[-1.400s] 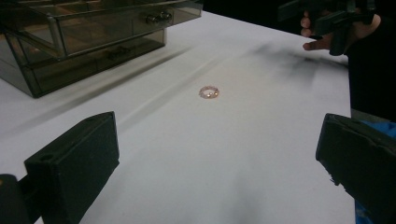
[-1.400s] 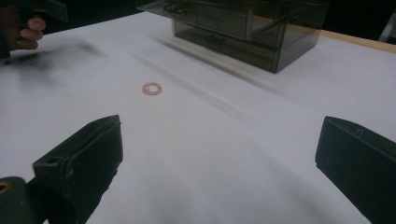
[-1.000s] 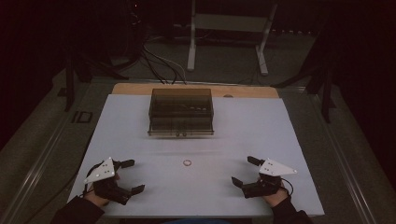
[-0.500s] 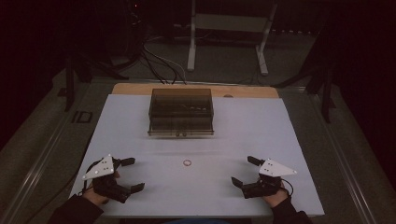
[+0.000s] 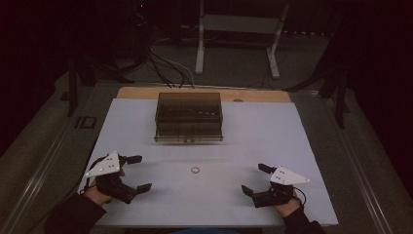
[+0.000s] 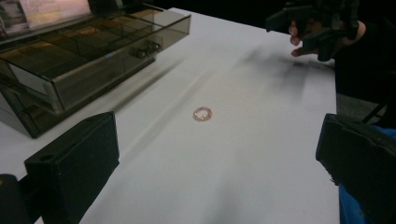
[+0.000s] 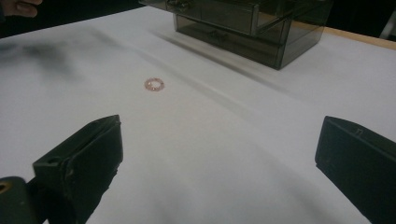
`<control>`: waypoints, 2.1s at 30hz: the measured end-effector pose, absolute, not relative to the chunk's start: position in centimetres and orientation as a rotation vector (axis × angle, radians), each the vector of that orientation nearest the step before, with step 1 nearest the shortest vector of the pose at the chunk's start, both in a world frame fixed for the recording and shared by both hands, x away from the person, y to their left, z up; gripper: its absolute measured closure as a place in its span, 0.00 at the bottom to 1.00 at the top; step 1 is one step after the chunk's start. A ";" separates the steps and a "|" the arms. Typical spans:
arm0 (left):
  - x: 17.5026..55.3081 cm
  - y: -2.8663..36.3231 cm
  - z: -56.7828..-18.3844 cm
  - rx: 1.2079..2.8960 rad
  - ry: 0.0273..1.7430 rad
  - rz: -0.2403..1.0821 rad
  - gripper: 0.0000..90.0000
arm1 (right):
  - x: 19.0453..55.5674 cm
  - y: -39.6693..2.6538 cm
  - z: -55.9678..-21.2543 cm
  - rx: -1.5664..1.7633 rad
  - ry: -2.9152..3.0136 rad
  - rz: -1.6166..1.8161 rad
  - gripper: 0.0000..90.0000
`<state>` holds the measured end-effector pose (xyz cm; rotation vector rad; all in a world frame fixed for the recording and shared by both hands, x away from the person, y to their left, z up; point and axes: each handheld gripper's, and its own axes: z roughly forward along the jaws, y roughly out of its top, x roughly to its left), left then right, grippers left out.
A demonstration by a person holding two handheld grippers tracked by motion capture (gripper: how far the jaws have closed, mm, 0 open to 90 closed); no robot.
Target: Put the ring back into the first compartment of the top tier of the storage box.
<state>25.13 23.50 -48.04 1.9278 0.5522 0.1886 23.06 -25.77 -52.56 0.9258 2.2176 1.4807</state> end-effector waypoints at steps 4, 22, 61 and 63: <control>25.3 23.4 -47.8 1.944 0.543 0.196 0.01 | 23.1 -25.8 -52.6 0.926 2.217 1.481 0.01; 27.1 20.4 -46.8 2.021 0.475 0.160 0.01 | 23.1 -25.8 -52.6 0.930 2.220 1.486 0.01; 29.4 12.9 -48.1 2.047 0.377 0.099 0.01 | 23.1 -25.9 -52.5 0.920 2.218 1.504 0.01; 29.5 12.7 -48.4 2.047 0.381 0.104 0.01 | 23.1 -25.9 -52.5 0.918 2.218 1.506 0.01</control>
